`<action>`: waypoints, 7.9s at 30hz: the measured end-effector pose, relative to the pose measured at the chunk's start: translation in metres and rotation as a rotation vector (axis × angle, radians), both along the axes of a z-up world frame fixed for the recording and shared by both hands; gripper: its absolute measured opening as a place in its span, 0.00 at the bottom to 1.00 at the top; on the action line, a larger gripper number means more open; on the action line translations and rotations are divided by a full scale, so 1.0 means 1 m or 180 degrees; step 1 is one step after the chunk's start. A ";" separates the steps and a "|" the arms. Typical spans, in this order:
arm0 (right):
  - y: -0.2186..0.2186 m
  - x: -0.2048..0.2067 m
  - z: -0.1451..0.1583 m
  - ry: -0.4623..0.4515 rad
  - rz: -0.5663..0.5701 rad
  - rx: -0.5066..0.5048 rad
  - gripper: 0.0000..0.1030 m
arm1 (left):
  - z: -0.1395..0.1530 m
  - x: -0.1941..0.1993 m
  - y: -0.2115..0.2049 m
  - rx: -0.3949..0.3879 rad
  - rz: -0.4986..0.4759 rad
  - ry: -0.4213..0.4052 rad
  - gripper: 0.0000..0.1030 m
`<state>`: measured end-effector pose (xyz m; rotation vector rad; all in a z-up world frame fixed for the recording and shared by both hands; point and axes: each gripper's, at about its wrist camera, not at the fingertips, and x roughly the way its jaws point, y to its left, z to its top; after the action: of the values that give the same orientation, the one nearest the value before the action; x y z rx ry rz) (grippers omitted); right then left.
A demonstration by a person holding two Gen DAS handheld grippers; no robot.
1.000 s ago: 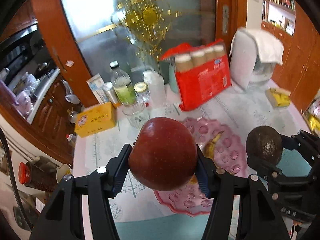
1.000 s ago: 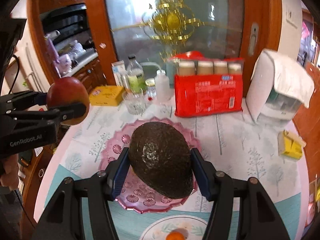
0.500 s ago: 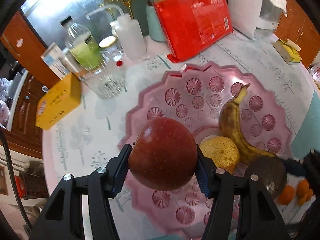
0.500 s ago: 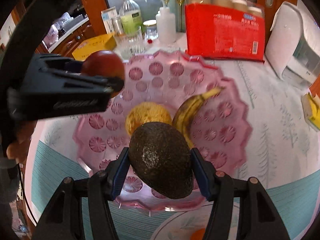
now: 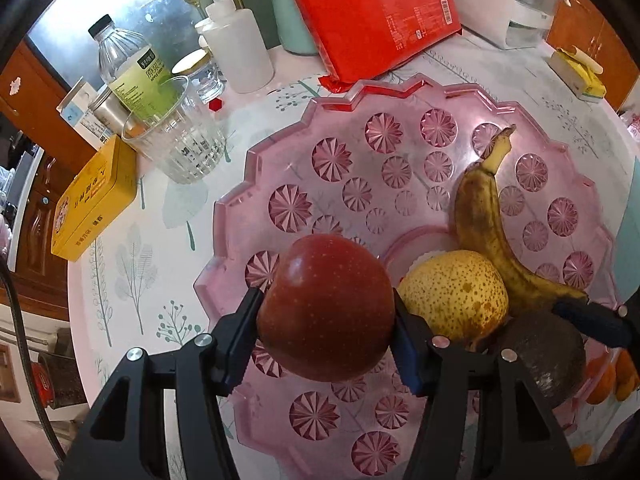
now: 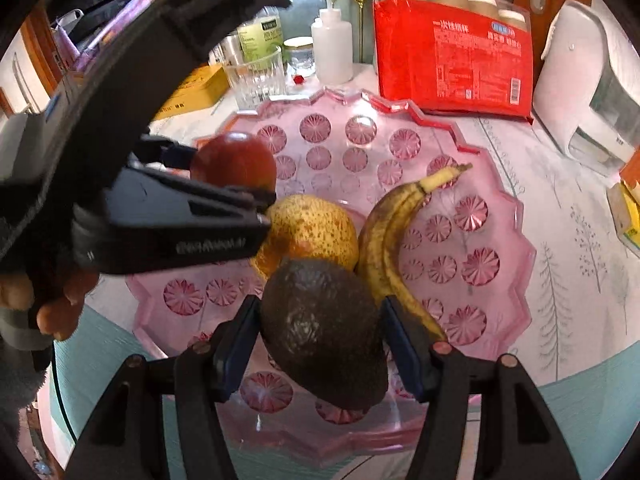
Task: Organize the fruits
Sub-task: 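Lower the apple and avocado into the bowl and open both tools, then withdraw both tools from the bowl toward the fruit plate, then move both open tools toward the oranges on the white plate, then grasp an orange with the right tool while the left tool grasps another orange, then lift and carry both oranges with both tools to the pink bowl, then lower the oranges into the pink bowl and open both tools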
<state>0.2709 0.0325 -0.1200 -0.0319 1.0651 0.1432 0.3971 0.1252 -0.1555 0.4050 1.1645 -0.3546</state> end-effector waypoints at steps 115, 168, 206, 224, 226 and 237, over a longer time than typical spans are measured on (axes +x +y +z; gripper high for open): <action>-0.189 -0.193 -0.034 0.0281 -0.0166 0.0264 0.68 | -0.018 -0.231 -0.149 -0.0708 0.0862 0.0383 0.66; -0.130 -0.198 0.110 -0.0304 0.0156 0.0396 0.43 | 0.152 -0.287 -0.045 -0.0815 0.0910 -0.0357 0.42; -0.075 0.042 0.058 0.0044 -0.0370 0.0084 0.43 | 0.066 -0.053 0.033 -0.0485 0.1019 -0.0124 0.42; -0.065 0.058 -0.004 0.0369 -0.0327 -0.0026 0.44 | 0.009 -0.038 0.027 -0.0402 0.0974 0.0095 0.42; -0.065 0.058 -0.005 0.0392 -0.0322 0.0018 0.44 | 0.009 -0.039 0.026 -0.0395 0.0971 0.0103 0.43; -0.065 0.048 0.013 0.0196 -0.0301 0.0085 0.54 | 0.030 -0.052 0.020 -0.0384 0.0944 -0.0071 0.77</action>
<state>0.3192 -0.0329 -0.1075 0.0471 1.1240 0.0734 0.3450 0.1450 -0.1253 0.1270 1.1554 -0.1599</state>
